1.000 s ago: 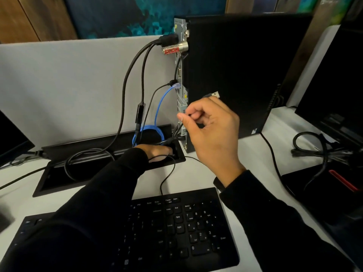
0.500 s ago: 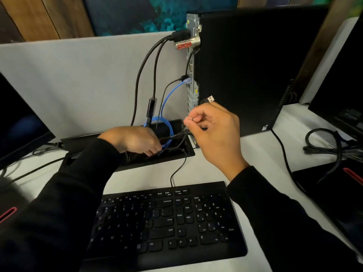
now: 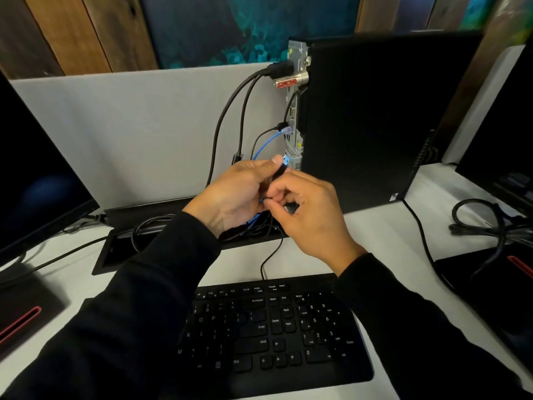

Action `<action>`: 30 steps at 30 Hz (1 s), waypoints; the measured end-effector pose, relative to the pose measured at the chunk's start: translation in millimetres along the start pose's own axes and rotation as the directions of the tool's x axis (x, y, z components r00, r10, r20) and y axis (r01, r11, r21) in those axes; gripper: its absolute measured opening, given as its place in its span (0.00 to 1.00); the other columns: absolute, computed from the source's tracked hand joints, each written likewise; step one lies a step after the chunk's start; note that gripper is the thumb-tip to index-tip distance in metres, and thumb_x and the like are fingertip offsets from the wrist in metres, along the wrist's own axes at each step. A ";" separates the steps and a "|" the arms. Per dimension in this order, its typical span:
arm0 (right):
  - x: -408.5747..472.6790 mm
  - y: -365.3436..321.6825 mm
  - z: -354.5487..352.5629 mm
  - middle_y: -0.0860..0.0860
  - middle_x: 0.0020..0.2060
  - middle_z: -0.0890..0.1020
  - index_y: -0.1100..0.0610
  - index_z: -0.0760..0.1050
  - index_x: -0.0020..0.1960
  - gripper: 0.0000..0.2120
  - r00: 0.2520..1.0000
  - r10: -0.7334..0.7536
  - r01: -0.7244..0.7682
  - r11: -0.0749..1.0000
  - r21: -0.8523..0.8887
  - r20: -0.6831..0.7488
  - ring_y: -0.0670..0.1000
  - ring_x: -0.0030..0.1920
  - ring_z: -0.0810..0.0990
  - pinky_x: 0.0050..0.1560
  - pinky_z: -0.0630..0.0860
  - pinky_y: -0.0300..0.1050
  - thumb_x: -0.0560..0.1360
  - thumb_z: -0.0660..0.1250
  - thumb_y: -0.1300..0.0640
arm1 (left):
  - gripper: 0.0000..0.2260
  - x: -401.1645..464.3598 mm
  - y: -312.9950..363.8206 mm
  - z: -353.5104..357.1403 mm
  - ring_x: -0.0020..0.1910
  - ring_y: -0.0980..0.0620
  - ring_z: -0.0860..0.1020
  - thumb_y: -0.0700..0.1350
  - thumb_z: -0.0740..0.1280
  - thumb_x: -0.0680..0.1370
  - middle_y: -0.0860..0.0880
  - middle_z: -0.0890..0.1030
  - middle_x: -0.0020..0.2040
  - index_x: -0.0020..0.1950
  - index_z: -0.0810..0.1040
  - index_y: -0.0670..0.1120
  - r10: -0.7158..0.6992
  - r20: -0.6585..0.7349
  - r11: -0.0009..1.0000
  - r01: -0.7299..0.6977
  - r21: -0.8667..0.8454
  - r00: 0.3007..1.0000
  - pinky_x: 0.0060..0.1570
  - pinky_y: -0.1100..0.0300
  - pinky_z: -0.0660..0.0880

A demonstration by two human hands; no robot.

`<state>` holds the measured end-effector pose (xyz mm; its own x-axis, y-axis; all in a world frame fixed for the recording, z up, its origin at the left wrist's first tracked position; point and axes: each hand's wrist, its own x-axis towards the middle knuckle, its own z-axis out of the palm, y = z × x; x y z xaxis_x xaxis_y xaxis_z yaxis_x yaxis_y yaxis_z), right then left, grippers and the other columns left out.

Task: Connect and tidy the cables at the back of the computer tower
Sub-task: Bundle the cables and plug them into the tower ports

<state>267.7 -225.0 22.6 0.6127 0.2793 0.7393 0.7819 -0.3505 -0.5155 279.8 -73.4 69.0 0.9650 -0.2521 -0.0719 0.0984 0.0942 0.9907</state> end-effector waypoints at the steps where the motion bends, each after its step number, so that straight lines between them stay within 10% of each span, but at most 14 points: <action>1: 0.5 1.7 0.4 0.52 0.41 0.80 0.62 0.81 0.46 0.04 1.000 0.013 -0.013 1.000 0.001 -0.010 0.50 0.41 0.81 0.43 0.81 0.47 0.73 0.75 0.68 | 0.16 2.0 -1.0 -1.1 0.41 0.46 0.78 0.50 0.60 0.86 0.43 0.80 0.40 0.50 0.82 0.41 0.013 -0.013 1.000 -0.013 -0.024 1.000 0.51 0.49 0.74; 9: 26.3 8.7 -10.6 0.50 0.51 0.78 0.55 0.82 0.54 0.07 0.977 0.128 -0.148 0.983 -0.112 -0.168 0.48 0.51 0.79 0.50 0.81 0.49 0.77 0.73 0.57 | 0.11 29.4 -1.6 -13.1 0.26 0.56 0.68 0.45 0.62 0.85 0.49 0.74 0.33 0.49 0.83 0.45 0.250 -0.234 0.958 -0.205 0.202 0.939 0.26 0.64 0.66; 17: 102.9 -1.6 -58.1 0.59 0.79 0.63 0.56 0.67 0.78 0.32 0.969 -0.051 -0.094 0.827 -0.555 -0.241 0.61 0.80 0.58 0.76 0.61 0.61 0.74 0.68 0.57 | 0.08 43.9 5.3 -16.4 0.28 0.65 0.75 0.39 0.64 0.83 0.47 0.86 0.41 0.47 0.80 0.47 0.468 -0.255 0.730 -0.207 0.652 0.846 0.33 0.71 0.68; 26: 114.6 4.7 -64.2 0.51 0.75 0.69 0.53 0.68 0.77 0.37 0.967 -0.090 -0.077 0.793 -0.605 -0.240 0.54 0.79 0.62 0.69 0.61 0.57 0.68 0.65 0.62 | 0.08 60.3 23.7 -6.8 0.40 0.53 0.78 0.36 0.65 0.82 0.44 0.84 0.44 0.50 0.84 0.41 0.689 -0.247 0.464 -0.154 0.872 0.682 0.43 0.66 0.75; 30: 113.8 10.2 -54.1 0.52 0.76 0.68 0.53 0.67 0.78 0.38 0.954 -0.108 -0.081 0.805 -0.587 -0.279 0.54 0.80 0.60 0.70 0.62 0.59 0.67 0.65 0.63 | 0.09 69.2 23.1 -7.4 0.40 0.52 0.77 0.35 0.66 0.80 0.43 0.84 0.48 0.54 0.86 0.41 0.693 -0.205 0.392 -0.122 0.912 0.691 0.41 0.78 0.68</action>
<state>339.1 -245.1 124.9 0.4682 0.0547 0.8819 0.5127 -0.8297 -0.2207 350.7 -81.6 86.1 0.7846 0.0890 0.6136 -0.3011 -0.8104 0.5026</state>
